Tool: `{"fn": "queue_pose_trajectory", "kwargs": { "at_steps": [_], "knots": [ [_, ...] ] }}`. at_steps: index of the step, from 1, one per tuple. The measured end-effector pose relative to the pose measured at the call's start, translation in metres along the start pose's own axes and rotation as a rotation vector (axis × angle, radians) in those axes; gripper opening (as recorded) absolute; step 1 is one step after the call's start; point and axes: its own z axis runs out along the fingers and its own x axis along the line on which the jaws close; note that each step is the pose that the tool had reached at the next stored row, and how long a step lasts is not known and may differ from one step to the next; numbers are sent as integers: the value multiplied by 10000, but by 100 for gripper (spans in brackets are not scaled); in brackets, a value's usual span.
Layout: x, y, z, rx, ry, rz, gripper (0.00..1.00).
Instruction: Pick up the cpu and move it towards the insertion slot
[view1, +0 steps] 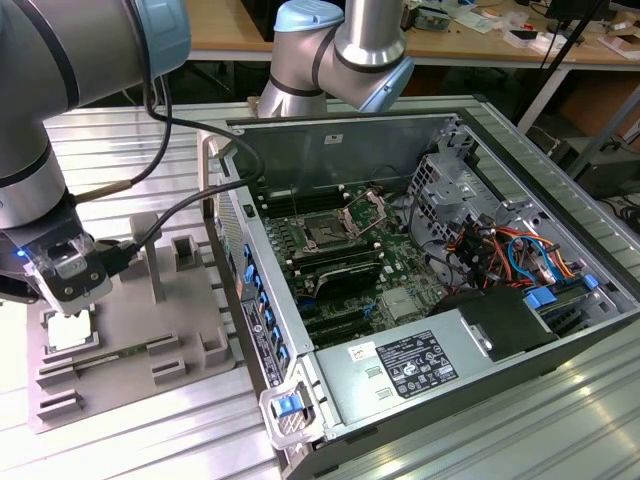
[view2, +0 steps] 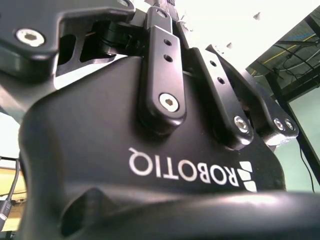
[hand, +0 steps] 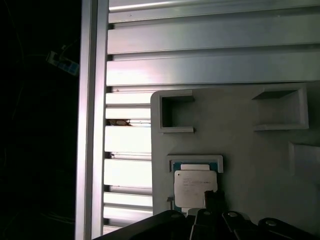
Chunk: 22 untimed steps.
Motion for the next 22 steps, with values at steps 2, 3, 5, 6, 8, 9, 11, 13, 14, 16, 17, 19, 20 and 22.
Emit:
{"fn": "queue_pose_trajectory", "kwargs": {
  "at_steps": [2, 3, 5, 6, 8, 9, 11, 13, 14, 16, 17, 19, 20, 22],
  "knots": [
    [0, 0, 6, -1, 0, 0, 11],
    [0, 0, 10, 0, 0, 0, 11],
    [1, -1, 17, 0, 0, 0, 11],
    [1, -1, 19, 0, 0, 0, 11],
    [1, -1, 25, -1, 0, 0, 11],
    [1, -1, 28, -1, 0, 0, 11],
    [1, -1, 34, 0, 1, 0, 11],
    [2, -1, 39, -1, -1, 0, 11],
    [2, -1, 44, -1, 0, 1, 11],
    [2, -2, 50, 0, 0, 0, 11],
    [2, -2, 53, 0, 0, 0, 11],
    [2, -2, 60, 0, 0, 0, 11],
    [2, -2, 64, -1, 0, 0, 11],
    [2, -3, 71, -1, -1, 0, 11]
  ]
}}
